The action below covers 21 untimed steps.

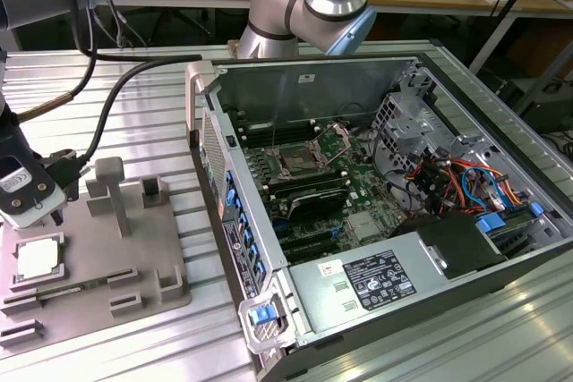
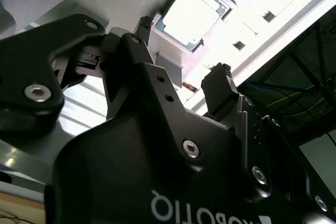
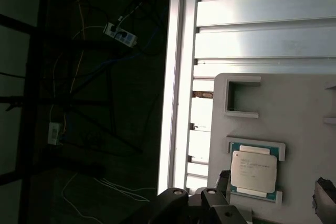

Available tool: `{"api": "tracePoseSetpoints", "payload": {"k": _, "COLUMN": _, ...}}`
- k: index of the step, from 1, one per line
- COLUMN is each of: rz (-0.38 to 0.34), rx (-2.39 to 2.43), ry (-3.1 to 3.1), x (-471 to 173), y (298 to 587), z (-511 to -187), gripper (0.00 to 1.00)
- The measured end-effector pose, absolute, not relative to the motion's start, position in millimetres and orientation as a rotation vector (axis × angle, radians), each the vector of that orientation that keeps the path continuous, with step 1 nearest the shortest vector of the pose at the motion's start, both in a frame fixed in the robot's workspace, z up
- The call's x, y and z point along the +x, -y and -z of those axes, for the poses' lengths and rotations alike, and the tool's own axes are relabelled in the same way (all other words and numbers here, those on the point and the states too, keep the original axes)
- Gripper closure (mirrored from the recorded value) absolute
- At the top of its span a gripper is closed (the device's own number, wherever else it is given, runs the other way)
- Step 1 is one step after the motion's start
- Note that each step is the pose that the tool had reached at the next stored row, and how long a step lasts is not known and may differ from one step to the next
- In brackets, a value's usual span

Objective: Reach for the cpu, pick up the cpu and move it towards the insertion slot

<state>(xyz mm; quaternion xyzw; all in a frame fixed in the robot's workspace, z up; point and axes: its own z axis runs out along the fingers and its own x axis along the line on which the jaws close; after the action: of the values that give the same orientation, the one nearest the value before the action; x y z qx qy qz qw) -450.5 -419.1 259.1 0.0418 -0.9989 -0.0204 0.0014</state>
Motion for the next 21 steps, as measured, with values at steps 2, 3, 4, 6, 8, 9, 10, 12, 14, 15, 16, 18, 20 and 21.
{"api": "tracePoseSetpoints", "payload": {"k": 2, "rz": 0.064, "rx": 0.131, "ry": 3.135, "x": -450.6, "y": 419.8, "z": -257.2, "gripper": 0.34}}
{"api": "tracePoseSetpoints", "payload": {"k": 3, "rz": 0.064, "rx": 0.131, "ry": 3.136, "x": -450.8, "y": 419.8, "z": -256.2, "gripper": 0.34}}
{"api": "tracePoseSetpoints", "payload": {"k": 4, "rz": 0.064, "rx": 0.13, "ry": 3.136, "x": -451.8, "y": 419.8, "z": -255.3, "gripper": 0.34}}
{"api": "tracePoseSetpoints", "payload": {"k": 6, "rz": 0.064, "rx": 0.122, "ry": 3.137, "x": -452.9, "y": 419.8, "z": -253.6, "gripper": 0.34}}
{"api": "tracePoseSetpoints", "payload": {"k": 8, "rz": 0.064, "rx": 0.108, "ry": 3.137, "x": -453.9, "y": 419.7, "z": -251.8, "gripper": 0.34}}
{"api": "tracePoseSetpoints", "payload": {"k": 9, "rz": 0.064, "rx": 0.105, "ry": 3.138, "x": -454.4, "y": 419.8, "z": -250.2, "gripper": 0.34}}
{"api": "tracePoseSetpoints", "payload": {"k": 10, "rz": 0.064, "rx": 0.104, "ry": 3.138, "x": -454.6, "y": 419.8, "z": -249.1, "gripper": 0.34}}
{"api": "tracePoseSetpoints", "payload": {"k": 12, "rz": 0.064, "rx": 0.102, "ry": 3.138, "x": -455.4, "y": 419.8, "z": -245.9, "gripper": 0.34}}
{"api": "tracePoseSetpoints", "payload": {"k": 14, "rz": 0.064, "rx": 0.102, "ry": 3.138, "x": -455.5, "y": 419.8, "z": -243.8, "gripper": 0.34}}
{"api": "tracePoseSetpoints", "payload": {"k": 15, "rz": 0.064, "rx": 0.101, "ry": 3.139, "x": -455.6, "y": 419.9, "z": -242.3, "gripper": 0.34}}
{"api": "tracePoseSetpoints", "payload": {"k": 16, "rz": 0.064, "rx": 0.101, "ry": 3.139, "x": -455.6, "y": 419.8, "z": -241.4, "gripper": 0.34}}
{"api": "tracePoseSetpoints", "payload": {"k": 18, "rz": 0.064, "rx": 0.1, "ry": 3.139, "x": -455.6, "y": 419.9, "z": -238.1, "gripper": 0.34}}
{"api": "tracePoseSetpoints", "payload": {"k": 20, "rz": 0.064, "rx": 0.099, "ry": 3.139, "x": -455.6, "y": 419.9, "z": -231.1, "gripper": 0.34}}
{"api": "tracePoseSetpoints", "payload": {"k": 21, "rz": 0.064, "rx": 0.099, "ry": 3.139, "x": -455.6, "y": 419.9, "z": -228.3, "gripper": 0.34}}
